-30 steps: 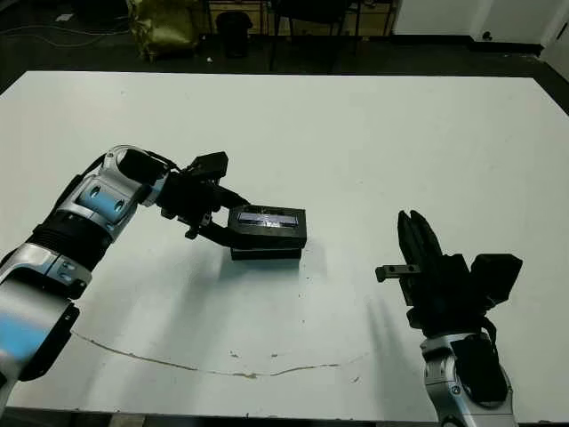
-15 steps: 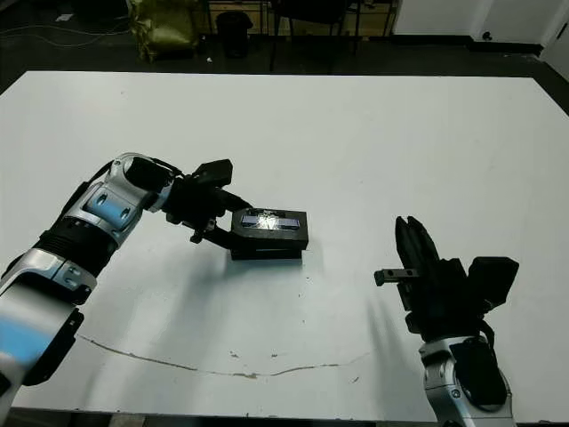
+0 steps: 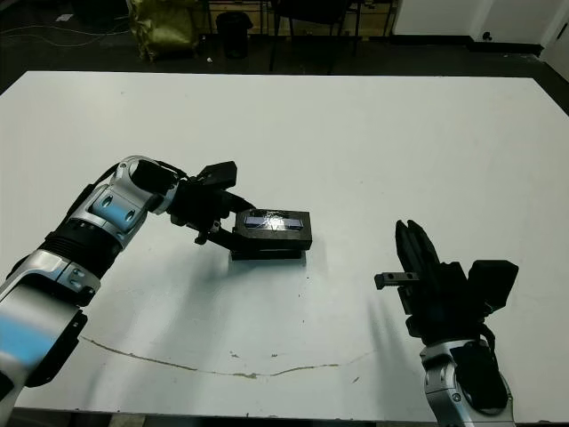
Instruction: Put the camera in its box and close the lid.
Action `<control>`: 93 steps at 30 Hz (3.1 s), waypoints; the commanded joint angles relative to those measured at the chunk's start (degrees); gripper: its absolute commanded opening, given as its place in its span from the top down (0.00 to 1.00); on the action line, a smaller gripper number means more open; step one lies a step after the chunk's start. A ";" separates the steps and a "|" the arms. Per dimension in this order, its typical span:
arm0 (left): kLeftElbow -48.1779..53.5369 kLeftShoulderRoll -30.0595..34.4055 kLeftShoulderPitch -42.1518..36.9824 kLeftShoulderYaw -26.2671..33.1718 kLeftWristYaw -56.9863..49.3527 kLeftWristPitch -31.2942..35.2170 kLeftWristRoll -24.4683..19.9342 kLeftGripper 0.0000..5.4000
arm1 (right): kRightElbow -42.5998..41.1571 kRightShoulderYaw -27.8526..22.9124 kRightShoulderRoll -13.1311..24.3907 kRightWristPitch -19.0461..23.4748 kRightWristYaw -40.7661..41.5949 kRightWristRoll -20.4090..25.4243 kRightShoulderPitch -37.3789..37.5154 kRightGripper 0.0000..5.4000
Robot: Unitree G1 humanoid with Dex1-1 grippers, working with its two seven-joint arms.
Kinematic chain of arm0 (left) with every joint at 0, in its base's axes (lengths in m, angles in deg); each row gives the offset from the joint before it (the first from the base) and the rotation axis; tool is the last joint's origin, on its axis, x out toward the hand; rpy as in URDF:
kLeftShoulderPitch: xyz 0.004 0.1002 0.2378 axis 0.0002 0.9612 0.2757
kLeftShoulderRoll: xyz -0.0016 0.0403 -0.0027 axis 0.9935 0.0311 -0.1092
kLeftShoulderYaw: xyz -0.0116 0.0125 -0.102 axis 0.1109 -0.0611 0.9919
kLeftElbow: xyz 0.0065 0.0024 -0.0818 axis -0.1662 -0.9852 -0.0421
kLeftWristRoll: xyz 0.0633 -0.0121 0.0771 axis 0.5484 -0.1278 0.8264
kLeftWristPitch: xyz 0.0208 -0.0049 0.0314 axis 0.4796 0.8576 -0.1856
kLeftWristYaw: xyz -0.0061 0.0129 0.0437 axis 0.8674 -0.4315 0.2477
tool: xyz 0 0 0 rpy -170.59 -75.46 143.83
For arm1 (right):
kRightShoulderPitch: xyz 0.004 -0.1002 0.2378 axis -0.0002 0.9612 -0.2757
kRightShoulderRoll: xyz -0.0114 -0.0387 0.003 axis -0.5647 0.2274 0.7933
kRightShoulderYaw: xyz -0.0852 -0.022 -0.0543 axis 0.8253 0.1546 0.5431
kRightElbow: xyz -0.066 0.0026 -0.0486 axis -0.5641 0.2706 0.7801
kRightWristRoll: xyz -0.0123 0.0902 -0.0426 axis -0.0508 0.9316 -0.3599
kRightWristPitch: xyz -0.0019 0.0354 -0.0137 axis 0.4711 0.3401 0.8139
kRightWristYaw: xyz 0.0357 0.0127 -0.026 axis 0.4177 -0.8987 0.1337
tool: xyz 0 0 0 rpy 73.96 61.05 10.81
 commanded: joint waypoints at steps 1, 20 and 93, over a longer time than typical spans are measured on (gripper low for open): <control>-0.58 0.60 0.48 -0.86 1.36 1.76 0.88 0.53 | 0.65 -0.21 0.37 0.56 0.12 -0.47 0.64 1.00; -0.45 0.54 -0.34 -0.86 2.99 3.84 1.28 0.53 | 1.33 -0.13 -0.53 -0.03 0.68 -0.63 0.93 1.00; -9.79 1.87 12.19 -0.88 -4.25 -3.37 1.59 0.53 | 2.61 -1.38 -0.14 -2.72 2.57 1.26 2.03 1.00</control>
